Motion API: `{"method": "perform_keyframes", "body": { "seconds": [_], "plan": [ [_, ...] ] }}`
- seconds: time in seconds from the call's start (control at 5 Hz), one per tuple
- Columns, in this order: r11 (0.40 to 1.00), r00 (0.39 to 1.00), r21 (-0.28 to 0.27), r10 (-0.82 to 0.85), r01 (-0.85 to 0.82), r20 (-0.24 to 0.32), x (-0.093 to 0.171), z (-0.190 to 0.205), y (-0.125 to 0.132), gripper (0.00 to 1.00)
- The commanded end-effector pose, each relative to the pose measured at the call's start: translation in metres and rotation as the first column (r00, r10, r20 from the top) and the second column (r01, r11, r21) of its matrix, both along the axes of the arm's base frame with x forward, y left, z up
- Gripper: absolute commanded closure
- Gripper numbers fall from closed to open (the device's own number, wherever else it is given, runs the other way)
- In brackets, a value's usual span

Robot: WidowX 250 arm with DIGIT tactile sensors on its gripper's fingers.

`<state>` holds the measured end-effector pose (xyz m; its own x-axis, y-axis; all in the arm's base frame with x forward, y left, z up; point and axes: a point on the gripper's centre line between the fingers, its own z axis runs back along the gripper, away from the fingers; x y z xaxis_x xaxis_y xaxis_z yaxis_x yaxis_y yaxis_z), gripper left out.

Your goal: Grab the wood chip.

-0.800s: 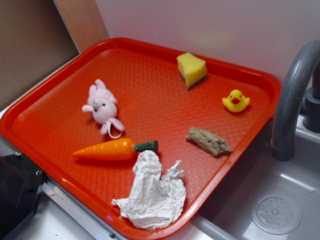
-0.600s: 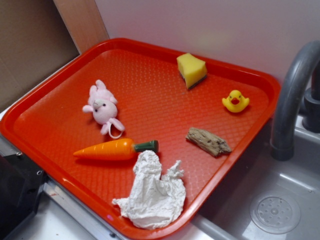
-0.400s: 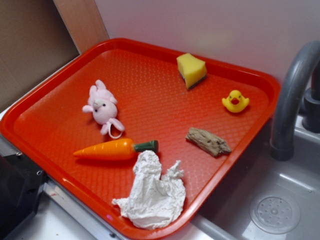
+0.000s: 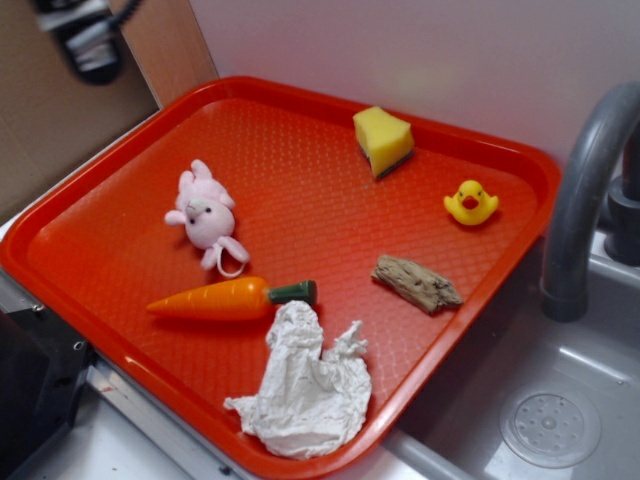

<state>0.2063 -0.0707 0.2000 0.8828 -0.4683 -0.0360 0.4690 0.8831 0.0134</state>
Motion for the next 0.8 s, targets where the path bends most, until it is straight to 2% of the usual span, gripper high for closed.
{"method": "perform_keyframes", "body": {
  "seconds": [0.0,0.2,0.4,0.6],
  "plan": [
    [0.863,0.865,0.056,-0.501,0.502,-0.02,0.049,-0.044,-0.066,0.0],
    [0.71,0.713,0.064,-0.699,0.701,-0.056,0.039,-0.075,-0.091,0.0],
    [0.515,0.519,0.072,-0.853,0.854,-0.051,0.018,-0.093,-0.105,0.0],
    [0.33,0.329,0.058,-0.944,0.942,0.013,0.009,-0.107,-0.104,0.0]
  ]
}}
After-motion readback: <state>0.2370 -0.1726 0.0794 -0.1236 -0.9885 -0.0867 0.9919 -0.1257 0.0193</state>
